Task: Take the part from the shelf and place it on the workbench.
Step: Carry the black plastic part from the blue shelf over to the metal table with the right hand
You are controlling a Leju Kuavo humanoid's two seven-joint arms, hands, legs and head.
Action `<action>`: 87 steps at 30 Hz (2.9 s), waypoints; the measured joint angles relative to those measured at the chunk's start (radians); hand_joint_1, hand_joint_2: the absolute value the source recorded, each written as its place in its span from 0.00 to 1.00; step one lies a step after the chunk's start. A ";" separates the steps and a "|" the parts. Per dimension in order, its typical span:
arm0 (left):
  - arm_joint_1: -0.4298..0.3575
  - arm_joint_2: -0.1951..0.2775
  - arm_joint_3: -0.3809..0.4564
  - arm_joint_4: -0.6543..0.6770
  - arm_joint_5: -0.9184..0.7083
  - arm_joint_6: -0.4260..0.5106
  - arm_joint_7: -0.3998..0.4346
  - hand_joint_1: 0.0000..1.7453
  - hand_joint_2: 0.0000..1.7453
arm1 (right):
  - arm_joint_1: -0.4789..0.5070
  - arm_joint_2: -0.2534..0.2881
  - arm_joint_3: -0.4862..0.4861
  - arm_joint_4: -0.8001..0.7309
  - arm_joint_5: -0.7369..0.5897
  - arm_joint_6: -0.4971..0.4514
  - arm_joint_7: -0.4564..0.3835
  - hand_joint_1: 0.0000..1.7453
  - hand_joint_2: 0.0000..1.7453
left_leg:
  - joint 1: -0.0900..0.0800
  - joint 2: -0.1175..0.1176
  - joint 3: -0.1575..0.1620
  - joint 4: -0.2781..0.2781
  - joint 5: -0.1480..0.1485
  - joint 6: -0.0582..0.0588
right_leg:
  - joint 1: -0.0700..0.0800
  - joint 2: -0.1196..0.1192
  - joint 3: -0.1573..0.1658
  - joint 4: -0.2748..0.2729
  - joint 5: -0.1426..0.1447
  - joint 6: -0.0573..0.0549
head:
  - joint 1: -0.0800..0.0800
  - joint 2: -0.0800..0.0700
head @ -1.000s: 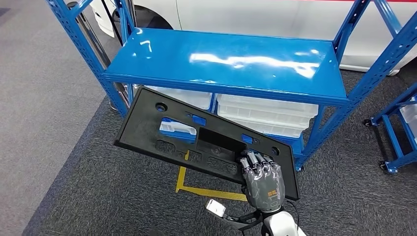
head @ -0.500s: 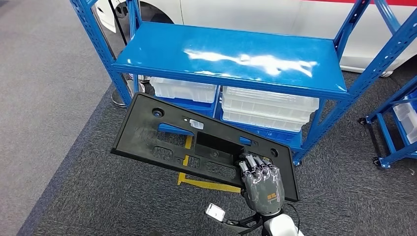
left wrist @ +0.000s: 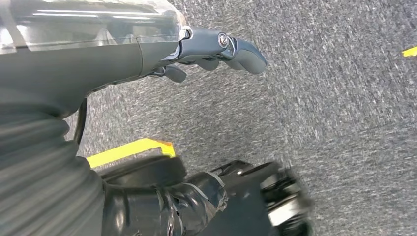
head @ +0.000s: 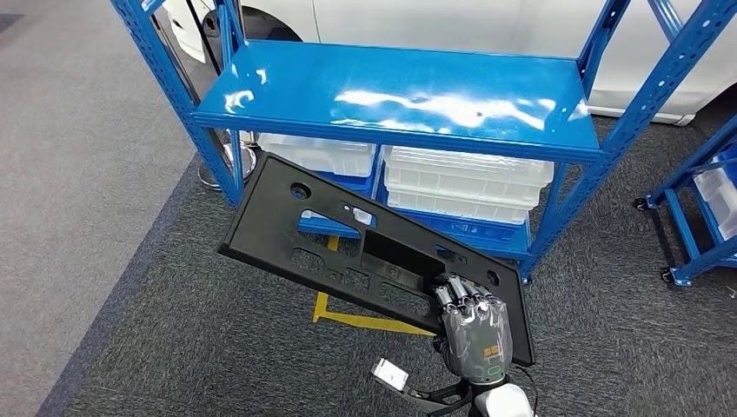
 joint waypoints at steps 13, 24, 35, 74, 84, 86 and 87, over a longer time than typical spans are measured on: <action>0.001 0.001 0.000 0.000 0.003 0.001 -0.002 0.00 1.00 | 0.029 0.000 -0.029 -0.022 -0.018 -0.019 -0.020 1.00 1.00 | -0.005 0.008 0.062 -0.169 0.061 0.051 | -0.001 0.001 -0.115 0.242 -0.107 0.044 | 0.002 0.000; 0.001 0.001 0.000 0.000 0.014 0.007 -0.009 0.00 1.00 | 0.062 0.028 -0.073 -0.077 -0.032 -0.023 -0.069 1.00 1.00 | -0.006 0.010 0.011 -0.040 -0.025 0.003 | -0.002 -0.007 -0.010 0.008 -0.002 0.004 | 0.000 0.000; 0.007 0.007 -0.001 0.001 0.034 0.014 -0.015 0.00 1.00 | 0.129 0.104 -0.172 -0.152 -0.065 -0.026 -0.230 1.00 1.00 | -0.014 -0.050 0.063 -0.138 0.035 0.036 | -0.004 0.045 -0.022 0.004 0.013 0.020 | -0.001 0.000; 0.017 0.006 -0.003 0.001 0.084 0.017 -0.022 0.00 1.00 | 0.277 0.353 -0.557 -0.320 -0.278 -0.027 -0.579 1.00 1.00 | -0.004 0.016 0.077 -0.169 0.041 0.049 | 0.000 0.013 -0.127 0.238 -0.114 0.041 | 0.001 0.000; 0.014 0.005 -0.005 0.001 0.098 0.019 -0.022 0.00 1.00 | 0.296 0.383 -0.589 -0.331 -0.393 -0.027 -0.647 1.00 1.00 | -0.012 0.064 0.075 -0.136 0.009 0.014 | 0.011 -0.023 -0.006 -0.005 -0.002 0.005 | 0.000 0.000; 0.014 0.005 -0.005 0.001 0.101 0.019 -0.022 0.00 1.00 | 0.299 0.389 -0.590 -0.335 -0.412 -0.027 -0.658 1.00 1.00 | -0.008 0.032 0.049 -0.070 -0.041 0.003 | 0.006 -0.007 -0.007 -0.010 0.003 -0.004 | -0.001 0.000; 0.015 0.005 -0.006 0.001 0.103 0.020 -0.022 0.00 1.00 | 0.300 0.393 -0.591 -0.336 -0.419 -0.027 -0.666 1.00 1.00 | -0.006 0.017 0.022 -0.008 -0.077 -0.001 | 0.005 0.001 -0.008 -0.010 0.004 -0.007 | -0.001 0.000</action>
